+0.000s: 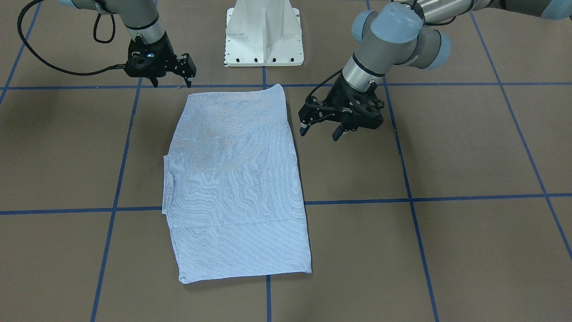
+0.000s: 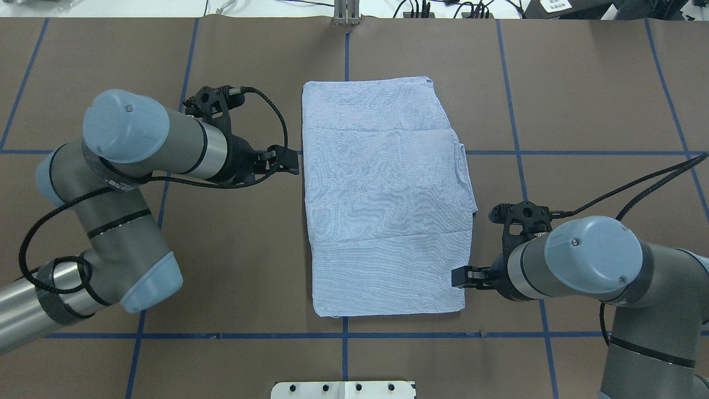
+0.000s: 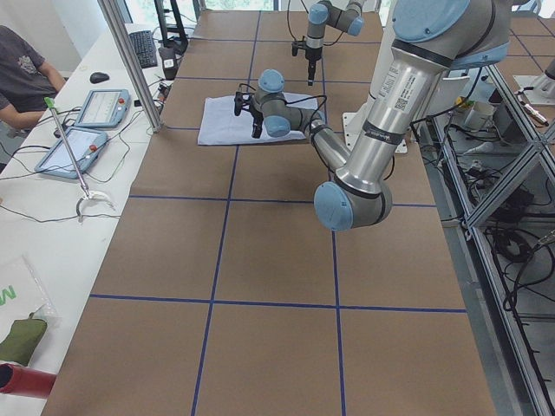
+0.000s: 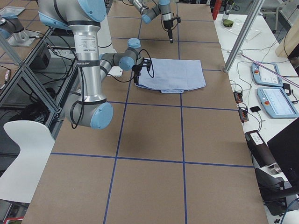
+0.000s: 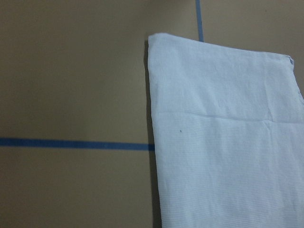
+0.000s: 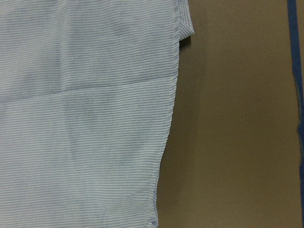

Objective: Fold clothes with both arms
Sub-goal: 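Lower the left gripper to the shirt's near edge beside the right gripper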

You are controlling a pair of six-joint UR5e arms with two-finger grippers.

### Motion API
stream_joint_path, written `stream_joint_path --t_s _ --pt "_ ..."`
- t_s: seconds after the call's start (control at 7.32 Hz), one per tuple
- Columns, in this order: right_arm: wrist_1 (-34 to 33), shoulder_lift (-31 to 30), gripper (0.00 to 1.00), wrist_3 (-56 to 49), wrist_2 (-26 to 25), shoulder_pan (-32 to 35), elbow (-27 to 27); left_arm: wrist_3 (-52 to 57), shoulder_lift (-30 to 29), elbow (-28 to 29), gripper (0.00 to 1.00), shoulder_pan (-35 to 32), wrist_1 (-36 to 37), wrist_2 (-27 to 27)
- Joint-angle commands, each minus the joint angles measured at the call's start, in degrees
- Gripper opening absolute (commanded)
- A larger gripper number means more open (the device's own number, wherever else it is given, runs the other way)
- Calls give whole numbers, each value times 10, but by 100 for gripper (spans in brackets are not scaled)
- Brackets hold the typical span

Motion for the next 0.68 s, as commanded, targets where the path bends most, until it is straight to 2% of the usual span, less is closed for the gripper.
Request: stream_joint_path --t_s 0.0,0.14,0.27,0.55 --pt "33 0 100 3 -1 6 14 -81 4 -33 100 102 43 57" --pt "45 1 100 4 -1 8 14 -114 5 -27 100 144 43 91" --pt "45 2 100 5 -1 11 17 -138 5 -21 99 172 43 98" --pt "45 4 100 15 0 14 18 -151 -3 16 87 191 44 98"
